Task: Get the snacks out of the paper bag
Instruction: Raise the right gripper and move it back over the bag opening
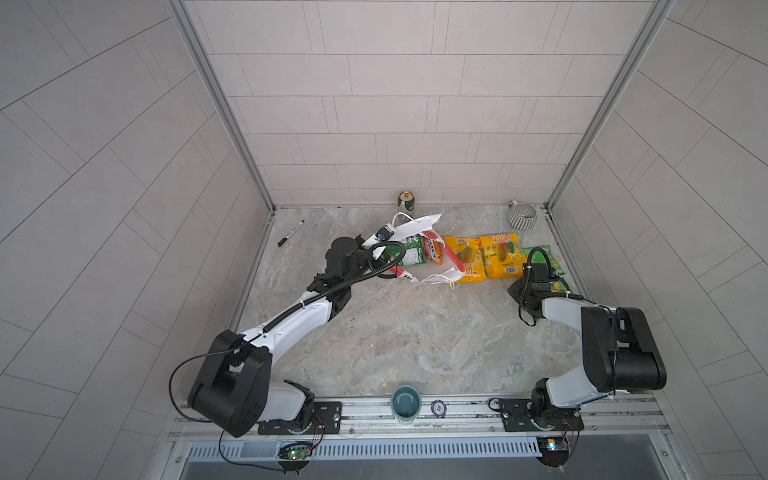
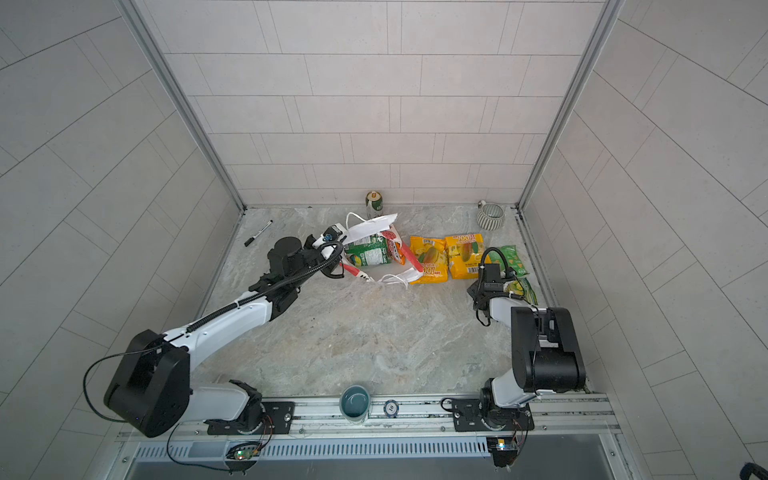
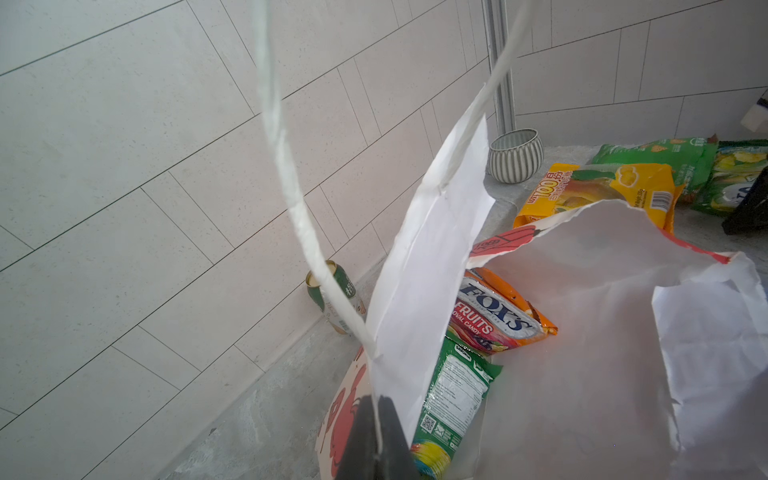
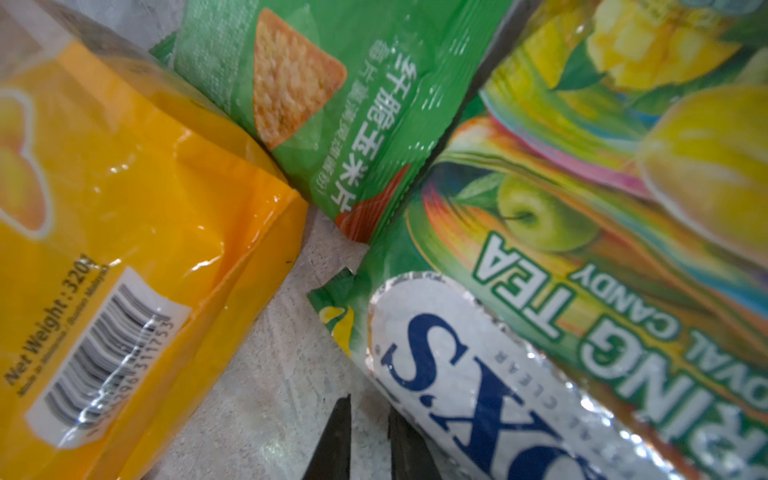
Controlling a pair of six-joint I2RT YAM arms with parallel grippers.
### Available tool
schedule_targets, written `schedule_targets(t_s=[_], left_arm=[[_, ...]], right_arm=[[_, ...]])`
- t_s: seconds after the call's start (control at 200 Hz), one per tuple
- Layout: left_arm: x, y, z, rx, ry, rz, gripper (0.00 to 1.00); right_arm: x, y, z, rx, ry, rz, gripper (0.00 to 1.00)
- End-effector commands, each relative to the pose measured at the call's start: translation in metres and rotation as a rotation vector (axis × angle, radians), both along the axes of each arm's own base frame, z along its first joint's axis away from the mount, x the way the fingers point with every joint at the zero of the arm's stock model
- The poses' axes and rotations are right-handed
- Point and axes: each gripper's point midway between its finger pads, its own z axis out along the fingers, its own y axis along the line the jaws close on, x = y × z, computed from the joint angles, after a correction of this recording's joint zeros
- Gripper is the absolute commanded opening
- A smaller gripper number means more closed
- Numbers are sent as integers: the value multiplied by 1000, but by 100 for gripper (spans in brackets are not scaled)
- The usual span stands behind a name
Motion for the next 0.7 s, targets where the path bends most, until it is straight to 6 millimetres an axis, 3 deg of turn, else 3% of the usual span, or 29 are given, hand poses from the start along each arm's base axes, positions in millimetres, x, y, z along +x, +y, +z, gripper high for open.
schedule_targets(t_s=[0.0,0.09,0.235,0.345,0.435,0.545,0.696], left_arm=[[3,6,-9,13,20,22,0],[2,5,-6,9,17,15,0],[-4,1,1,-4,18,-18,0],[-9,-4,6,-5,26,-53,0],[-11,-7,5,-1,38,-74,0],[-15,-13,3,7,51,-117,0],[-20,-21,3,2,59,-171,0]], right_arm=[[-2,-4,23,-13,-33,-19,20],[-4,0,46,-19,-80,17,20],[8,14,127,-23,-298,115,21],[15,55,196,-55,-518,346,20],[12,104,232,-145,-595,555,18],[10,169,249,-234,-613,826,12],[13,233,237,-252,-581,1053,4]])
